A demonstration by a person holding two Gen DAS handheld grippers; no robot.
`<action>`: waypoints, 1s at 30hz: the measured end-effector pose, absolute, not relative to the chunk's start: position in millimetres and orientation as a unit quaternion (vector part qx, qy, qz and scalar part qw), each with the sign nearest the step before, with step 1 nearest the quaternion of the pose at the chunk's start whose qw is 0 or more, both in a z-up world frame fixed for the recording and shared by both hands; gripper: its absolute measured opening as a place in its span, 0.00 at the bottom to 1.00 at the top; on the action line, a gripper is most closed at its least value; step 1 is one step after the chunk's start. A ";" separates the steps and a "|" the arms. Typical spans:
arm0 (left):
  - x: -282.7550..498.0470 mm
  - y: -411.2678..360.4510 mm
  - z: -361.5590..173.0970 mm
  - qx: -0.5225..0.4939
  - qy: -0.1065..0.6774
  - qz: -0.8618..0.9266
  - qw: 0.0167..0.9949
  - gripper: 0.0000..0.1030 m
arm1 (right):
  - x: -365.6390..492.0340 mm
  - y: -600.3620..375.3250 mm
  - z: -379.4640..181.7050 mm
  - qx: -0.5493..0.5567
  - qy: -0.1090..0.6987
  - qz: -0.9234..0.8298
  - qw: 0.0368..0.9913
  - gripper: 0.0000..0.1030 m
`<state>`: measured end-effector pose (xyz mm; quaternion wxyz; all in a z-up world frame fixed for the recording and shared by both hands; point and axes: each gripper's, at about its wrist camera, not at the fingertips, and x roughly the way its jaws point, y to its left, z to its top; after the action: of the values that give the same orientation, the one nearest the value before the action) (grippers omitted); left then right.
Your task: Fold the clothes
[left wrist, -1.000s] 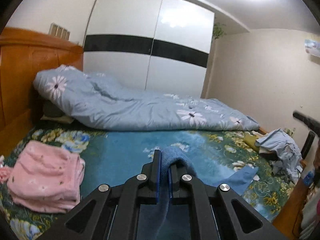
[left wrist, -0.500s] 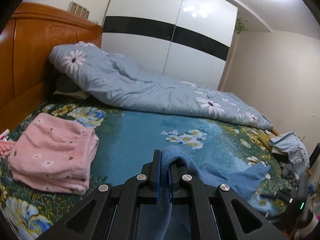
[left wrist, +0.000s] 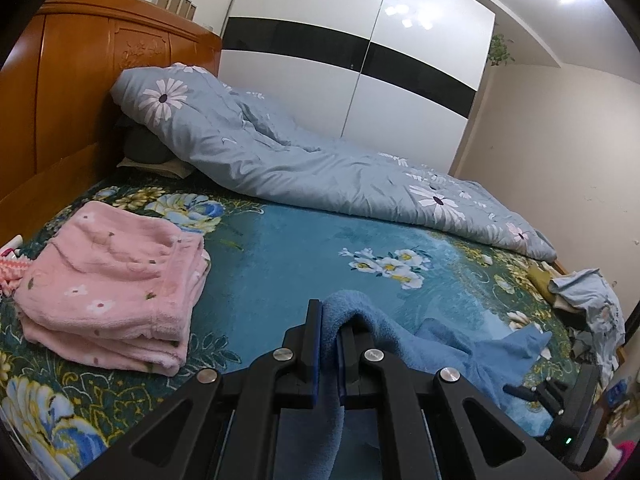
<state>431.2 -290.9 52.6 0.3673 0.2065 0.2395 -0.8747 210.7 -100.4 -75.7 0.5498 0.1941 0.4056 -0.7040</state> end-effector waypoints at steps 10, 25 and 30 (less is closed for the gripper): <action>433.8 -298.5 43.3 0.214 0.255 -0.869 0.367 0.06 | 210.2 -102.9 -87.9 0.241 0.399 -0.699 0.541 0.35; 422.3 -283.5 97.1 0.167 0.202 -0.903 0.340 0.06 | 118.8 -77.1 71.0 0.220 0.161 -0.847 0.457 0.06; 431.4 -243.5 151.9 0.114 0.137 -0.930 0.321 0.06 | 127.9 -38.2 153.6 0.130 0.120 -0.883 0.436 0.06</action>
<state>431.4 -243.5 151.9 0.3212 0.1144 0.1370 -0.9300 127.9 -38.2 153.6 0.4356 0.1296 0.1195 -0.8827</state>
